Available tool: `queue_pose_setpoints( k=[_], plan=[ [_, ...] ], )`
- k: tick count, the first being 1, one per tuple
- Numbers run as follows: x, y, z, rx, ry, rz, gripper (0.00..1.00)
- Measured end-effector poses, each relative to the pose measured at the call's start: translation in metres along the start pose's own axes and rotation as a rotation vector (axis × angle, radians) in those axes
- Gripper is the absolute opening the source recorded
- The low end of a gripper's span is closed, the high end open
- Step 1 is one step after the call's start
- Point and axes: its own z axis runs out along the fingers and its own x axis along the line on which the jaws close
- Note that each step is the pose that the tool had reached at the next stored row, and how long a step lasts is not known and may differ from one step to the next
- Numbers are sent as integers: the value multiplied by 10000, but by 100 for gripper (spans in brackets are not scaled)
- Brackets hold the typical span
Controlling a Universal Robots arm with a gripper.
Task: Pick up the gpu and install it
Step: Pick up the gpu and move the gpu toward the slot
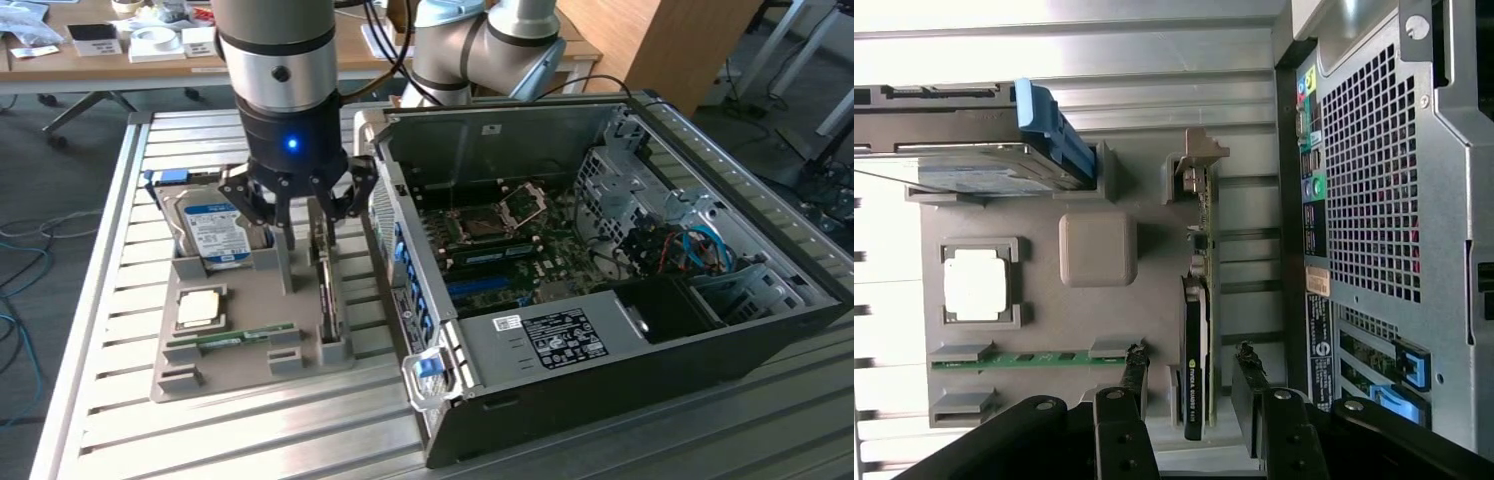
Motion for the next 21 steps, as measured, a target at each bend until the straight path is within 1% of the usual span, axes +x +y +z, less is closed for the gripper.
queue_pose_setpoints(
  k=[7, 9, 21],
  plan=[
    [1, -2, 49, 1, 0, 0, 47],
    [2, -5, 102, 0, 0, 0, 47],
    [5, -9, 173, 1, 0, -1, 47]
  ],
)
